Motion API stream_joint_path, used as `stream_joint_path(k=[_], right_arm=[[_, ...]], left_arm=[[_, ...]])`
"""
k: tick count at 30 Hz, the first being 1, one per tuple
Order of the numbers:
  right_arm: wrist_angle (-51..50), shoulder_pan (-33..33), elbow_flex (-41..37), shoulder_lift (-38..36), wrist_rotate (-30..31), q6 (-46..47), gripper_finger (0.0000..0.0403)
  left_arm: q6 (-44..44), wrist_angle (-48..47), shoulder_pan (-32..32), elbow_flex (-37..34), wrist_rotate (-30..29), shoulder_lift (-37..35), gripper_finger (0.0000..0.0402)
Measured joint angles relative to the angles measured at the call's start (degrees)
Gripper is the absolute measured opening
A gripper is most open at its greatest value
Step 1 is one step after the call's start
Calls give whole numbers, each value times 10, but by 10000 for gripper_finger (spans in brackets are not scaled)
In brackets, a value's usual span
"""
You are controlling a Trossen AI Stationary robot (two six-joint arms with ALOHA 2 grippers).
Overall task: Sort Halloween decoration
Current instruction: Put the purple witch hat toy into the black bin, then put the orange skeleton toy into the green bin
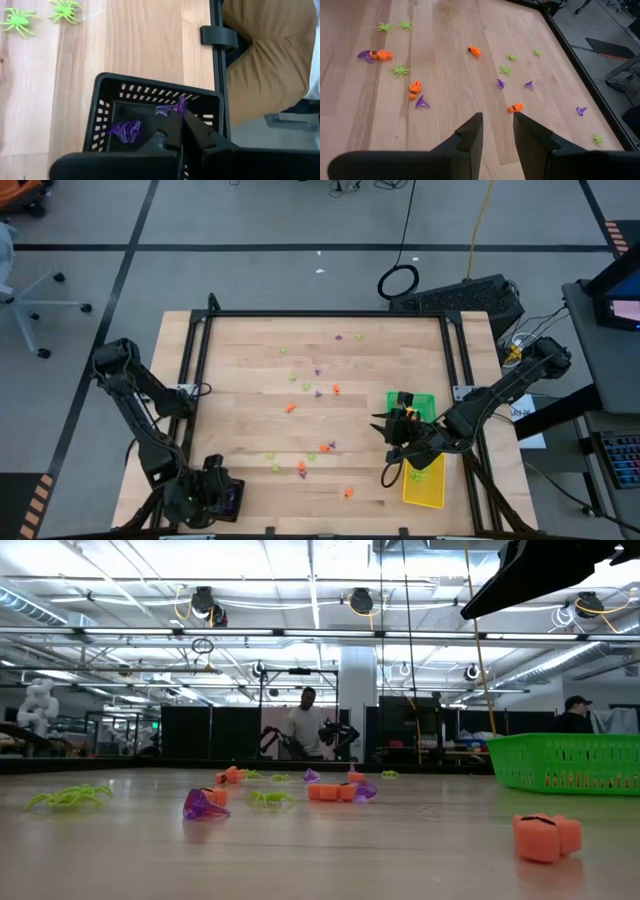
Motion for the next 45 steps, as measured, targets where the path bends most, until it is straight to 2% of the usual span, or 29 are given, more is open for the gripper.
stream_joint_path(k=[12, 15, 21, 27, 34, 37, 45], right_arm=[[0, 0, 0, 0, 0, 0, 93], [0, 0, 0, 0, 0, 0, 93], [4, 0, 0, 0, 0, 0, 93], [7, 0, 0, 0, 0, 0, 93], [8, 0, 0, 12, 0, -2, 93], [13, -3, 0, 22, 0, -7, 93], [50, -15, 0, 40, -1, -30, 93]], left_arm=[[10, 1, 17, 0, 70, -1, 127], [46, 1, 31, 1, 92, -6, 135], [58, 2, 72, 23, 91, -29, 137], [165, 3, 116, 52, 21, -42, 137], [302, -2, 156, 39, -98, -42, 137], [316, -14, 173, 33, -121, -42, 137], [289, -13, 204, 25, -131, -25, 137]])
